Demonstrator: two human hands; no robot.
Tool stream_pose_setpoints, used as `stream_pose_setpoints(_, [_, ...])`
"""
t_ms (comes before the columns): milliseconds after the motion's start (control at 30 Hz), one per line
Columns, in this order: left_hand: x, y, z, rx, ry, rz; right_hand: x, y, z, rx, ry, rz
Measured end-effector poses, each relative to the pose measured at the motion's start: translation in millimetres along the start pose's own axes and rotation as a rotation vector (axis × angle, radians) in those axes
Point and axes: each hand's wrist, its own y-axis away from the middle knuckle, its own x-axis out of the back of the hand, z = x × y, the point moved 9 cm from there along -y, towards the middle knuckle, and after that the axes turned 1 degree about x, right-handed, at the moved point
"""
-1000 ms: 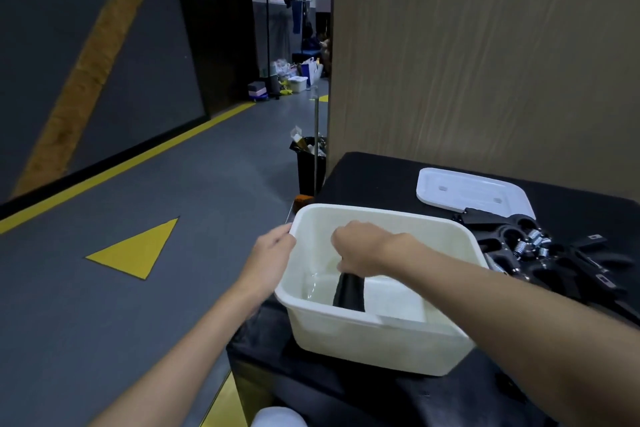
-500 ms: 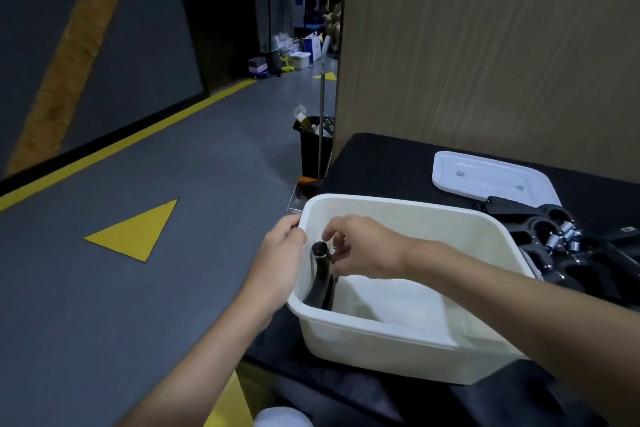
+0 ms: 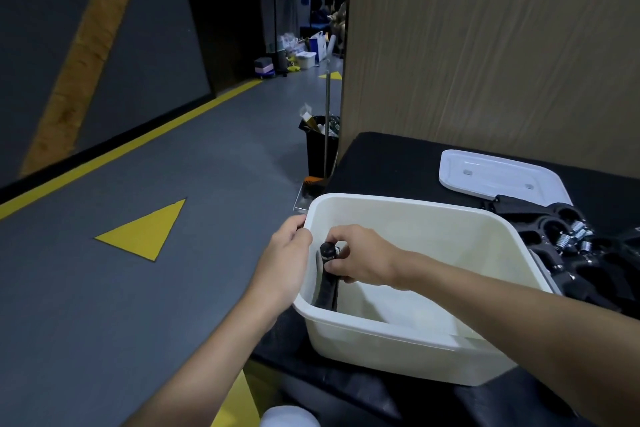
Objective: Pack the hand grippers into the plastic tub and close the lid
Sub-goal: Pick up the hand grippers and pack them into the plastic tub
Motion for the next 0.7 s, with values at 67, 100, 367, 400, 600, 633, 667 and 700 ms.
stream_pose_setpoints(67, [-0.5, -1.0, -0.4, 0.0, -0.01, -0.002, -1.0, 1.1, 5.6, -0.02, -0.055, -0.006])
stream_pose_setpoints(100, [-0.7, -1.4, -0.4, -0.002, -0.017, -0.004, -2.0, 0.7, 7.7, -0.032, -0.07, -0.012])
stream_pose_setpoints(367, [-2.1, -2.0, 0.1, -0.012, -0.05, -0.02, -7.9, -3.1, 13.2, -0.103, -0.114, -0.032])
stream_pose_setpoints(400, [-2.1, -2.5, -0.1, -0.011, -0.053, -0.02, -8.5, -3.5, 12.3, -0.108, -0.11, -0.043])
stream_pose_setpoints(600, [-3.4, -0.8, 2.7, -0.032, -0.104, -0.02, -9.0, -1.2, 14.5, -0.136, -0.117, -0.073])
stream_pose_setpoints(633, [-3.7, -0.9, 2.6, -0.032, -0.102, -0.017, -9.6, -0.9, 13.3, -0.134, -0.101, -0.073])
stream_pose_setpoints(667, [-3.6, -1.3, 2.2, -0.032, -0.097, -0.013, -10.0, -1.8, 11.1, -0.122, -0.068, -0.073])
stream_pose_setpoints(700, [-3.5, -2.1, 2.1, -0.031, -0.094, -0.01, -10.3, -3.4, 7.6, -0.11, -0.027, -0.074])
